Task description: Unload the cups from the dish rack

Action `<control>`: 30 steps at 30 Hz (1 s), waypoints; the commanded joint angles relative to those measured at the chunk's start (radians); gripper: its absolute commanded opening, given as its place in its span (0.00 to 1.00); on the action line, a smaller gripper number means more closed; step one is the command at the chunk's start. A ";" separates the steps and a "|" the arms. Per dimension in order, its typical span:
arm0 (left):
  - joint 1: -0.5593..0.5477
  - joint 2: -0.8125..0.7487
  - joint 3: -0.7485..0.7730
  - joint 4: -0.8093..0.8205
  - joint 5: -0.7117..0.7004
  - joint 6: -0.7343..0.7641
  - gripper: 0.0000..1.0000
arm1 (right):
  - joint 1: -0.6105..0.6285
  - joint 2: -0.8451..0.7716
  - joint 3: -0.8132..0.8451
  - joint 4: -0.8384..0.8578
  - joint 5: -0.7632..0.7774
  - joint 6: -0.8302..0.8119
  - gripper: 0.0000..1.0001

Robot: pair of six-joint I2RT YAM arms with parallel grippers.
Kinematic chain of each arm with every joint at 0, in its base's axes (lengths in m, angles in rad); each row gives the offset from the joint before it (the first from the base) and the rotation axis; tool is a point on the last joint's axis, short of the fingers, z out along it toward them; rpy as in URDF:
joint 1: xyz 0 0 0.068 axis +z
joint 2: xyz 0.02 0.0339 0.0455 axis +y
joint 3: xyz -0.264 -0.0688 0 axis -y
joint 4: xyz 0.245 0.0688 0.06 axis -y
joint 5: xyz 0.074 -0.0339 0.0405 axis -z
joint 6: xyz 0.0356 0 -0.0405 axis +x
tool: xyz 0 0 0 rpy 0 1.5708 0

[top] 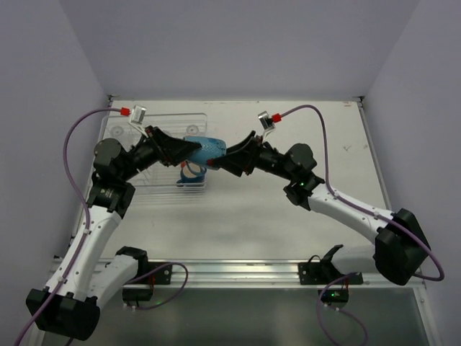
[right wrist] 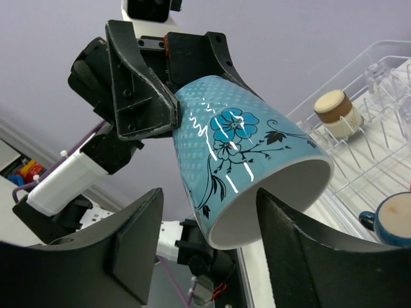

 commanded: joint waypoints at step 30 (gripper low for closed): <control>-0.015 -0.150 0.042 -0.309 -0.350 0.422 1.00 | -0.115 -0.203 0.010 -0.301 0.098 -0.092 0.00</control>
